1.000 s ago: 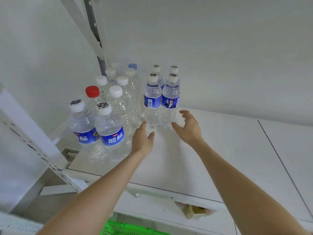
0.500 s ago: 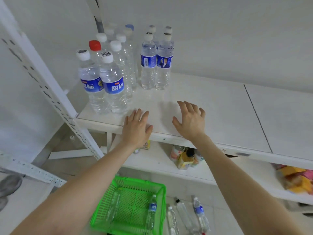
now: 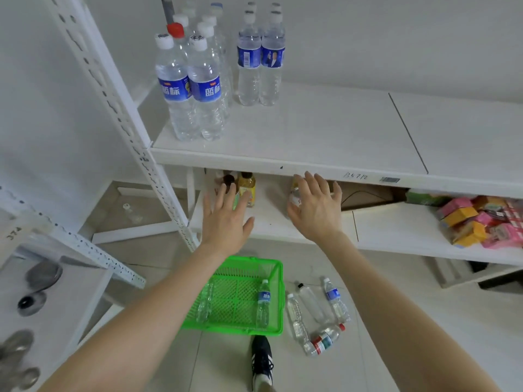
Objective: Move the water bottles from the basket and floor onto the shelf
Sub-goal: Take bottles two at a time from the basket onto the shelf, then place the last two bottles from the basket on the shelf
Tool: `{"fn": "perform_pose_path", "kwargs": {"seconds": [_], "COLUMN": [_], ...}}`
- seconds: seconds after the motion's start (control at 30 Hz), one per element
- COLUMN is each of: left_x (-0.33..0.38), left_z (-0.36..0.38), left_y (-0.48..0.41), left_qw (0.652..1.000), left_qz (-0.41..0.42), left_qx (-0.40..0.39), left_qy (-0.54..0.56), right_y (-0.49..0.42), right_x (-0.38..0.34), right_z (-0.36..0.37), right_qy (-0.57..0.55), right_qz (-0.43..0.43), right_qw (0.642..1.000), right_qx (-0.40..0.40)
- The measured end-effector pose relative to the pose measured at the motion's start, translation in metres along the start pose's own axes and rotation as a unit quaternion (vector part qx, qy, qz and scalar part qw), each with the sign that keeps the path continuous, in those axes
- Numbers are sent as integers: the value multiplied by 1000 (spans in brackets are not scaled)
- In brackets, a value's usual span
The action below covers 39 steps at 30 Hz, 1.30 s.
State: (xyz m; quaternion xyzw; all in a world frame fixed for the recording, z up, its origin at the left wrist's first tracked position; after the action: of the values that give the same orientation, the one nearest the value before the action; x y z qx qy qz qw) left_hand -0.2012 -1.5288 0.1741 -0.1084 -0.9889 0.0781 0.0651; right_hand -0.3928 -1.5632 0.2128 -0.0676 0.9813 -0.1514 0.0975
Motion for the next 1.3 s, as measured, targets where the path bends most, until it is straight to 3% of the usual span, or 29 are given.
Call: {"fn": "perform_pose_path", "kwargs": {"seconds": [0.33, 0.63, 0.83, 1.1, 1.3], "left_x": [5, 8, 4, -17, -60], "left_z": [20, 66, 99, 144, 210], "left_y": [135, 198, 213, 201, 174], "left_qw": [998, 992, 984, 981, 973], "left_qz": [14, -13, -35, -64, -56], "left_qx": [-61, -126, -176, -180, -223], "left_qy": [-22, -5, 8, 17, 18], "right_y": [147, 217, 235, 218, 203], "right_x": [-28, -18, -3, 2, -7], "right_z": [14, 54, 89, 149, 232], "right_qy": [52, 57, 76, 86, 67], "right_qz": [35, 58, 57, 32, 63], "right_qw": [996, 984, 972, 960, 949], "right_qx": [-71, -156, -216, -263, -300]}}
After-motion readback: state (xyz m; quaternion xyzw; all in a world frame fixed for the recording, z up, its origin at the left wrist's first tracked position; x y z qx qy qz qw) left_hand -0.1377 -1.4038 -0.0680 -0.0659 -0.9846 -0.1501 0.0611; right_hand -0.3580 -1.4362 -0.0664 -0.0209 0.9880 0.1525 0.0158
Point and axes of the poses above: each hand's wrist, its own y-axis away from the middle knuckle, its own z-axis out of the palm, x = y × z, the point moved 5 cm from there along -y, towards the middle knuckle, and after that the axes turned 7 degrees about z, right-handed, at the moved point
